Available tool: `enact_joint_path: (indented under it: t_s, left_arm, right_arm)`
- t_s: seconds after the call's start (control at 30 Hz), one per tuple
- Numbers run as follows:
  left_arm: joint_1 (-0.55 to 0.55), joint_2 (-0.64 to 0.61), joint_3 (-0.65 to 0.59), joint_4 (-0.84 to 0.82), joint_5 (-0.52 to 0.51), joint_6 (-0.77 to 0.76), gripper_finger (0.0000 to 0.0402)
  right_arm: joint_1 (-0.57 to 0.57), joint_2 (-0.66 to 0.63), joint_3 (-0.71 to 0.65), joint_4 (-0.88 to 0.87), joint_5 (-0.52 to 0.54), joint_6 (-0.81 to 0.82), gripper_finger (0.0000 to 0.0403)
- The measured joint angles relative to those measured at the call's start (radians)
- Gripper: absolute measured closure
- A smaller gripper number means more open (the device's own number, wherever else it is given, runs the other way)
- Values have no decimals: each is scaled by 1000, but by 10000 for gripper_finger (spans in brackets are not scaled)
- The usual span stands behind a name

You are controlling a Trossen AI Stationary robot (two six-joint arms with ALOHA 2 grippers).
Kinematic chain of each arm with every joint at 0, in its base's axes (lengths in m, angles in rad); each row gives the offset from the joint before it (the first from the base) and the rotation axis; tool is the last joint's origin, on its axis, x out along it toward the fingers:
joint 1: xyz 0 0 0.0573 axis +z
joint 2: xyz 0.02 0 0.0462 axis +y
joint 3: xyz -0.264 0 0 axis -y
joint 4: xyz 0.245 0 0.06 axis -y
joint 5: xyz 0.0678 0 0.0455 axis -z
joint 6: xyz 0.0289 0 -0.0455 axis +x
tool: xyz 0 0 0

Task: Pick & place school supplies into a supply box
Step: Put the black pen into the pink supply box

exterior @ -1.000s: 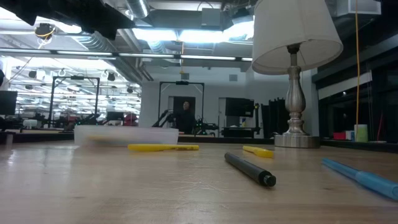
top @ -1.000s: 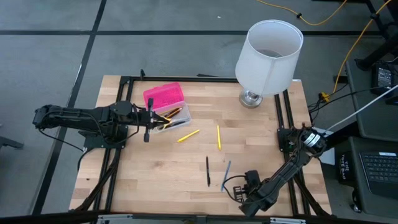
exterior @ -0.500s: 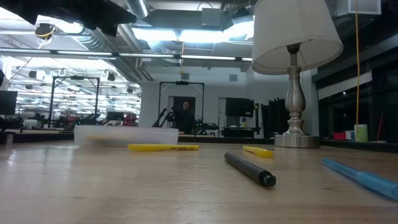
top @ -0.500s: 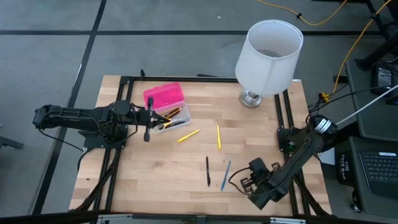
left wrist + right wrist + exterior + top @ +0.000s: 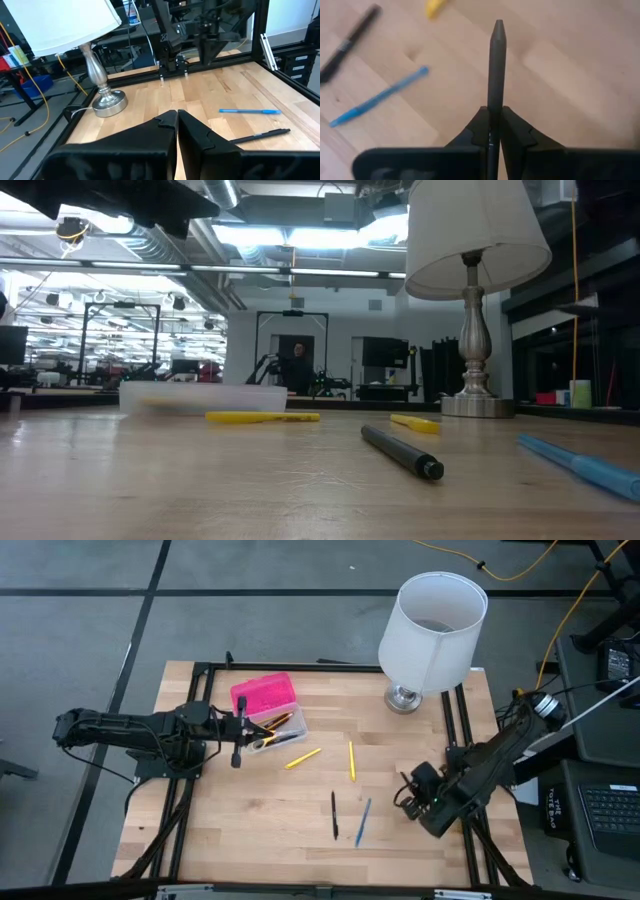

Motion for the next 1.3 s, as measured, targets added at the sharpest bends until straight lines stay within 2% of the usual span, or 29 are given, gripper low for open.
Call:
enact_joint_path:
  t_s: [0.13, 0.37, 0.47, 0.67, 0.8, 1.0, 1.3]
  left_arm:
    - [0, 0, 0, 0, 0, 0, 394]
    - [0, 0, 0, 0, 0, 0, 397]
    - [0, 0, 0, 0, 0, 0, 396]
    - [0, 0, 0, 2, 0, 0, 398]
    - [0, 0, 0, -13, 0, -54, 400]
    - [0, 0, 0, -48, 0, -154, 398]
    - [0, 0, -1, -54, 0, -156, 397]
  right_arm:
    - [-38, -57, -97, 143, 113, -221, 374]
    - [-173, -108, -162, 293, 153, -570, 373]
    - [-231, -109, -177, 447, 154, -764, 373]
    - [-336, -108, -256, 884, 32, -1149, 375]
    - [-404, -105, -286, 1078, -47, -1329, 372]
    - [-517, -101, -289, 1225, -120, -1530, 376]
    - [-678, -76, -289, 1320, -249, -1704, 376]
